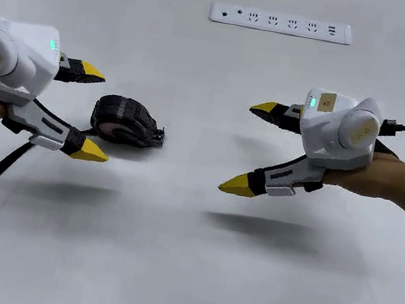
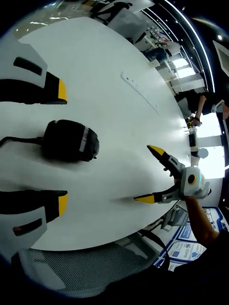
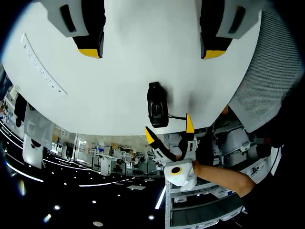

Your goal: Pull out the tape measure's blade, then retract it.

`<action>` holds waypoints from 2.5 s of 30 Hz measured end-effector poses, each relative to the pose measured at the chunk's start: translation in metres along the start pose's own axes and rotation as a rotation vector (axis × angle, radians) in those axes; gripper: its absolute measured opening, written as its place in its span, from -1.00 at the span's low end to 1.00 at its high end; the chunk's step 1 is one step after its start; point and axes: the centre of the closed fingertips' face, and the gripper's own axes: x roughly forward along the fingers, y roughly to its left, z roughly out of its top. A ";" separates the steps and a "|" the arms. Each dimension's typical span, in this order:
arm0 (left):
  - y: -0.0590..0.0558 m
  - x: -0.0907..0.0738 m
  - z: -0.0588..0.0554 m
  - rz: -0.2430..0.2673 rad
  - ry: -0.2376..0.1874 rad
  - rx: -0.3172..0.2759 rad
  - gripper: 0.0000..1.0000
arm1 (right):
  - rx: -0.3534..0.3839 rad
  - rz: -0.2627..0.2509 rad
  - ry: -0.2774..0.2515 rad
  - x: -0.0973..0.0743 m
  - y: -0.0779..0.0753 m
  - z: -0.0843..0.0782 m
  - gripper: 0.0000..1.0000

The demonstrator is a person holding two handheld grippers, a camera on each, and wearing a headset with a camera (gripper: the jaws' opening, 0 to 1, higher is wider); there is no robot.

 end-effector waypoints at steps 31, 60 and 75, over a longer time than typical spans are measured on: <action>0.015 0.026 -0.019 -0.072 0.100 0.068 -0.34 | -0.111 0.108 0.014 0.078 0.004 0.019 -0.22; 0.013 0.026 -0.026 -0.109 0.106 0.049 -0.46 | -0.132 0.145 0.071 0.111 0.000 0.021 -0.69; 0.010 0.025 -0.023 -0.115 0.107 0.049 -0.46 | -0.148 0.160 0.084 0.117 0.006 0.020 -0.76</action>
